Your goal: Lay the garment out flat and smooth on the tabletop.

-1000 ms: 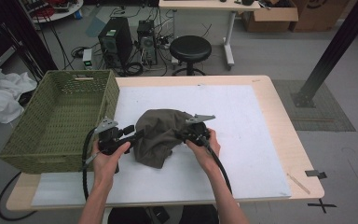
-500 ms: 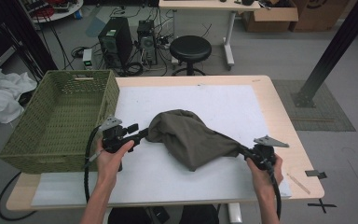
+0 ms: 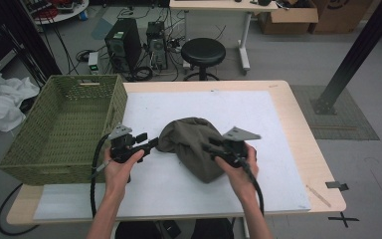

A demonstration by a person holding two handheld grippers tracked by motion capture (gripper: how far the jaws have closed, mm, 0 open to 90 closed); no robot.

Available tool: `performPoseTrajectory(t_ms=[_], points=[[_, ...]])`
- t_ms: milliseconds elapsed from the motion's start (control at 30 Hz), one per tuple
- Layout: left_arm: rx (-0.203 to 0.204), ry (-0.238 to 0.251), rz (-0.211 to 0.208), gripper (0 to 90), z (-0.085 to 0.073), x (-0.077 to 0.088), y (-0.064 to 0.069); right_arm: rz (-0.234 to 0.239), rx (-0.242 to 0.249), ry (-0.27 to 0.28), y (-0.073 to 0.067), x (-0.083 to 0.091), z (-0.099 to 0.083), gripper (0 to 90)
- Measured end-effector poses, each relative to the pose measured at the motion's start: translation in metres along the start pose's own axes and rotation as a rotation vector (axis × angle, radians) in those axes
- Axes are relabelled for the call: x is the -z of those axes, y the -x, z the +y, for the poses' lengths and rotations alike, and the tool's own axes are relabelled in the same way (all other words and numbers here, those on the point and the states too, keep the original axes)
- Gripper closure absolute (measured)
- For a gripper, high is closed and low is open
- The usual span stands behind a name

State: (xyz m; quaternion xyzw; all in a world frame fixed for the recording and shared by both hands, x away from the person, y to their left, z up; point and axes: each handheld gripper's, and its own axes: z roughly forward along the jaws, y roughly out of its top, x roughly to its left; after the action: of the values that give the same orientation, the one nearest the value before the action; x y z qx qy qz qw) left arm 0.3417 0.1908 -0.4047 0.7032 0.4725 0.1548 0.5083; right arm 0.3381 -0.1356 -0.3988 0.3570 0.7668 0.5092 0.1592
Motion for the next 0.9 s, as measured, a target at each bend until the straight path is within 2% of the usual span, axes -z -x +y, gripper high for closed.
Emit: performPoseTrajectory(t_ms=[100, 167, 200, 233, 300, 400, 433, 467, 500, 567, 633, 667, 733, 767, 833, 900], points=[[-0.001, -0.005, -0.004, 45.9, -0.001, 0.0, -0.001, 0.022, 0.015, -0.096, -0.009, -0.031, -0.007, 62.2], [-0.006, -0.009, -0.008, 45.9, -0.002, 0.0, 0.0, 0.028, 0.016, -0.131, -0.008, -0.044, -0.015, 77.1], [-0.008, -0.011, -0.01, 45.9, -0.002, 0.0, 0.0, 0.029, 0.007, -0.136, -0.006, -0.048, -0.017, 87.8], [-0.011, -0.011, -0.011, 45.9, -0.003, 0.0, 0.0, 0.026, -0.007, -0.132, -0.002, -0.048, -0.019, 90.0], [-0.007, -0.009, -0.015, 45.9, -0.004, 0.0, -0.001, -0.002, -0.039, -0.096, 0.007, -0.042, -0.018, 90.0], [0.008, -0.017, -0.024, 46.1, -0.004, -0.004, -0.005, -0.097, -0.036, -0.059, 0.02, -0.025, -0.014, 90.0], [0.018, -0.022, -0.032, 46.2, -0.005, -0.008, -0.006, -0.104, -0.051, -0.036, 0.023, -0.02, -0.015, 90.0], [0.029, -0.039, -0.044, 46.4, -0.005, -0.012, -0.008, -0.096, -0.065, -0.013, 0.025, -0.014, -0.015, 86.8], [0.041, -0.058, -0.047, 46.7, -0.005, -0.019, -0.011, -0.074, -0.076, 0.004, 0.025, -0.01, -0.015, 79.7], [0.048, -0.056, 0.015, 48.0, -0.005, -0.029, -0.013, 0.008, -0.066, 0.019, 0.02, -0.009, -0.016, 70.3], [0.052, -0.077, 0.069, 49.3, -0.005, -0.037, -0.015, 0.04, -0.017, -0.02, 0.008, -0.011, -0.017, 68.4], [0.049, -0.077, 0.082, 49.6, -0.006, -0.039, -0.014, 0.056, -0.005, -0.04, 0.003, -0.014, -0.019, 66.6], [0.059, -0.105, 0.064, 50.3, -0.007, -0.045, -0.011, 0.072, 0.0, -0.096, -0.005, -0.024, -0.027, 64.6], [0.063, -0.118, 0.069, 50.2, -0.008, -0.046, -0.008, 0.071, 0.002, -0.111, -0.006, -0.027, -0.031, 63.7], [0.013, -0.09, 0.091, 50.8, -0.01, -0.042, 0.005, 0.07, -0.009, -0.137, -0.008, -0.033, -0.038, 63.4], [0.001, -0.084, 0.078, 49.4, -0.014, -0.043, 0.014, 0.076, -0.018, -0.125, -0.009, -0.033, -0.041, 63.2]])
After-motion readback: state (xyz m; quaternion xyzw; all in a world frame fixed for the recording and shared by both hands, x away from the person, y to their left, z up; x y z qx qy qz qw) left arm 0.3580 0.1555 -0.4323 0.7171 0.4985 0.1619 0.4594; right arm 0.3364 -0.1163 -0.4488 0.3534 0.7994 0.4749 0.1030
